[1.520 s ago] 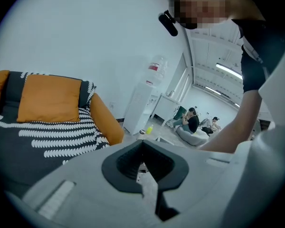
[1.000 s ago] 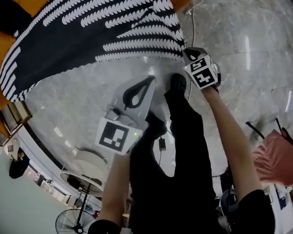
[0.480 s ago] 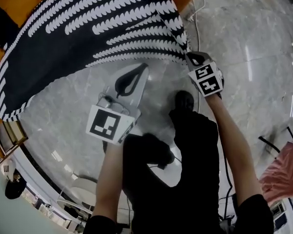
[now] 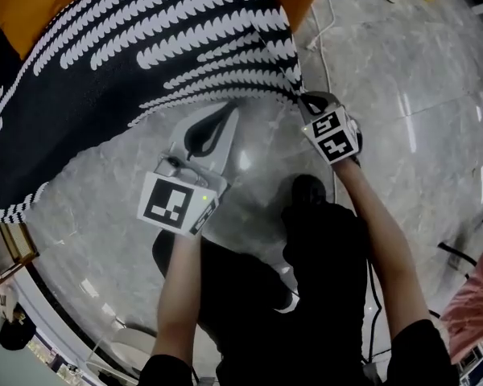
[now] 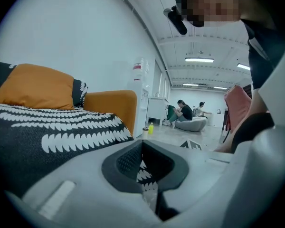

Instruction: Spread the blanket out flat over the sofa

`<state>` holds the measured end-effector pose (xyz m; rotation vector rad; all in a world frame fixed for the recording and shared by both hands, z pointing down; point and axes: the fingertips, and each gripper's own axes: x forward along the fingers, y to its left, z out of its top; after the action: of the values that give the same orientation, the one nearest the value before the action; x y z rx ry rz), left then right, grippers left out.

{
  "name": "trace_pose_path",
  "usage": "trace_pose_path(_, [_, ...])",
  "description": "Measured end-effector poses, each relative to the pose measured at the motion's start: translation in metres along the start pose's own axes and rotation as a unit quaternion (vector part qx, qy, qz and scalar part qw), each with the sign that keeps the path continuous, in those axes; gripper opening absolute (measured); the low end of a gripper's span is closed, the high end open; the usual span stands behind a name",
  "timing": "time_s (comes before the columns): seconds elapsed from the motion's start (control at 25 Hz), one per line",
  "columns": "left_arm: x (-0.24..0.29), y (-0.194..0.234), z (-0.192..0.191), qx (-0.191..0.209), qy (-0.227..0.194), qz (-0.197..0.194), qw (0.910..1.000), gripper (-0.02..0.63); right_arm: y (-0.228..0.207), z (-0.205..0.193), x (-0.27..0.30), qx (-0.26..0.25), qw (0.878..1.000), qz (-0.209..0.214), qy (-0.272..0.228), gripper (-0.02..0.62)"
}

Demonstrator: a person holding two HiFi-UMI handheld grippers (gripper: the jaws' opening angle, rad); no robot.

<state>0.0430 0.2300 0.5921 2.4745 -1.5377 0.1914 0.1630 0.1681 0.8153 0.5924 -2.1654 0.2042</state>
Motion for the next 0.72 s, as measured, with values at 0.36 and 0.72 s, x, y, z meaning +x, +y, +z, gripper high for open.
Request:
trace_pose_path(0.36, [0.000,-0.006,-0.016,0.007,-0.019,-0.005,0.9998,0.011,-0.005,-0.013,0.034,0.013,1.000,0.004,-0.005,0.008])
trace_pose_path(0.72, [-0.008,-0.007,-0.035,0.004,-0.015,-0.009,0.9998,0.011,-0.002,-0.021,0.061,0.020,1.000,0.009,0.002,0.008])
